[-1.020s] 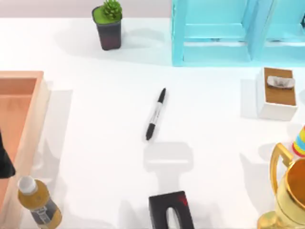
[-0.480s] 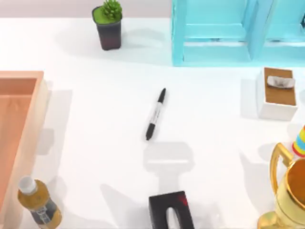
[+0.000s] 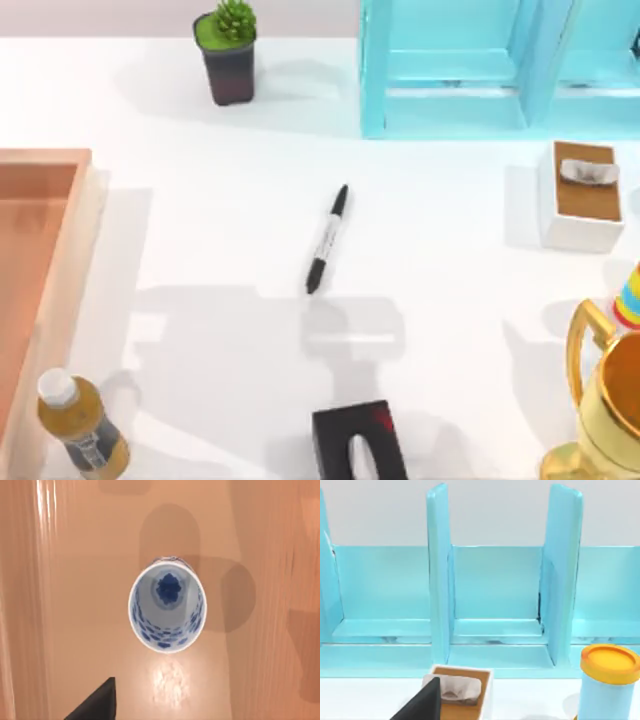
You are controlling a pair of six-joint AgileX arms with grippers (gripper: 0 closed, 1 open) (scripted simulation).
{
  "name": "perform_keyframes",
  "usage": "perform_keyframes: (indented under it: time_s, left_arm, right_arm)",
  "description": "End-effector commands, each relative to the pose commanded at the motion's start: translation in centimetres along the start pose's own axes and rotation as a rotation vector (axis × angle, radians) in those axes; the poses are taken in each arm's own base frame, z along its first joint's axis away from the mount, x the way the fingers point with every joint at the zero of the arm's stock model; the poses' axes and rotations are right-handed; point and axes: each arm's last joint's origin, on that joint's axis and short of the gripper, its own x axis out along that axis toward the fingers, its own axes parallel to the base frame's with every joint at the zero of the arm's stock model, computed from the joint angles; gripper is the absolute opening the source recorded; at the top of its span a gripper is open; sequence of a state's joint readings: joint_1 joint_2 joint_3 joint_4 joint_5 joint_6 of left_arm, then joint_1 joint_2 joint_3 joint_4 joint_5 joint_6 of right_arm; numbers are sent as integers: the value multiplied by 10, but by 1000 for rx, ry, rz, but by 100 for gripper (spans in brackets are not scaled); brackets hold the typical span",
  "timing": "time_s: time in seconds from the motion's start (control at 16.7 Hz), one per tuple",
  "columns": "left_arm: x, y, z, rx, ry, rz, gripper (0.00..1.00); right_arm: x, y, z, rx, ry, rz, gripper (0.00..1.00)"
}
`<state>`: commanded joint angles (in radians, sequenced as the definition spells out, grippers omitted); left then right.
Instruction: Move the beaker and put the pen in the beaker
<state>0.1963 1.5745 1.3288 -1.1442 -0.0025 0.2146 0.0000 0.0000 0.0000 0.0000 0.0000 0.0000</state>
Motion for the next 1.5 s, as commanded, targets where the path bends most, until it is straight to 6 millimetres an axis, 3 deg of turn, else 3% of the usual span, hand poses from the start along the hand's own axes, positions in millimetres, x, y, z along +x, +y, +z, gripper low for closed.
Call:
perform_keyframes:
  time_s: [0.24, 0.72, 1.2, 1.5]
  left_arm:
    - [19, 14, 25, 1, 158, -33, 100]
    - [28, 14, 28, 2, 185, -39, 100]
    - [110, 13, 15, 0, 175, -37, 100]
    - [121, 12, 10, 0, 183, -39, 100]
  right_arm:
    - [0, 0, 0, 0, 0, 0, 100]
    - [0, 0, 0, 0, 0, 0, 100]
    - [0, 0, 0, 0, 0, 0, 100]
    - [0, 0, 0, 0, 0, 0, 100]
